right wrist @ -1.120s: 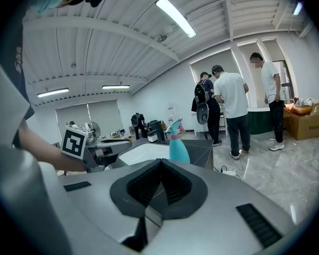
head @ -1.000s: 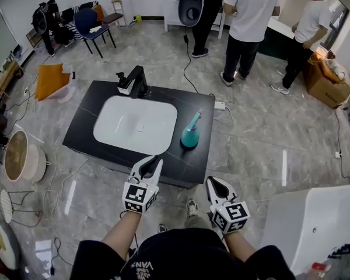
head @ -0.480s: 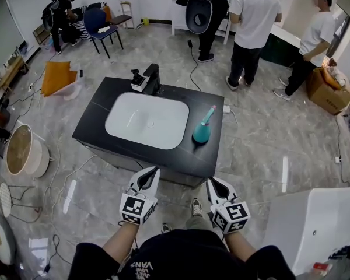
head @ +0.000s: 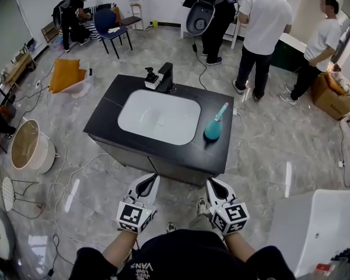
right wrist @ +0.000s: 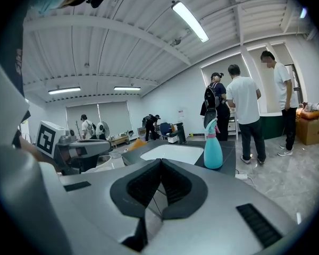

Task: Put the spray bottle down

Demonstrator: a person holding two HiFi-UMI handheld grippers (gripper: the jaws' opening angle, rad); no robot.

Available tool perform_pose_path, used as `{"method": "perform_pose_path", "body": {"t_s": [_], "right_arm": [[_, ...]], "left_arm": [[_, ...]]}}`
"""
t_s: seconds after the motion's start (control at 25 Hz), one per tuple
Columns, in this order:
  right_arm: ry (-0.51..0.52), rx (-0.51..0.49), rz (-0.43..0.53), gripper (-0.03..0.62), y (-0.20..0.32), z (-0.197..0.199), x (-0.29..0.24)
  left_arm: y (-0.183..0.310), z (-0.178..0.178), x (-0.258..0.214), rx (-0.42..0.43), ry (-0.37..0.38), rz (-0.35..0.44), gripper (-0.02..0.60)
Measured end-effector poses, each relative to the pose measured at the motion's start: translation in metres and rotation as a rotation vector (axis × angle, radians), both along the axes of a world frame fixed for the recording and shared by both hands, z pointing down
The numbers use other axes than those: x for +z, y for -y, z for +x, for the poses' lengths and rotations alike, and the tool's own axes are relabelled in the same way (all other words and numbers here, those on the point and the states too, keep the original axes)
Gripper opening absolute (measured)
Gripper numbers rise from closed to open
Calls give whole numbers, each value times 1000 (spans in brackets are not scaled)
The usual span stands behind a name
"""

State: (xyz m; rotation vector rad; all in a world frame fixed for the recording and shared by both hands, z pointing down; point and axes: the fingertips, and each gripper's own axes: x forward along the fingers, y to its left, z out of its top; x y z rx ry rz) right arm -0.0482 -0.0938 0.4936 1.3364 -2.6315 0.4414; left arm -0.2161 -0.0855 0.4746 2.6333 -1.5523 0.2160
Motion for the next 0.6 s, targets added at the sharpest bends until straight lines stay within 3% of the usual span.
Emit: {"method": "perform_pose_path", "body": {"t_s": [0.36,0.6], "right_arm": [[-9,-21,-4,0,-26,-27,5],[-18,-41,-22,0,-41,-46,10]], "left_arm": [[-35,-22,-6,-3,18,39,8],[-57,-36,0,-7,7,17,8]]}}
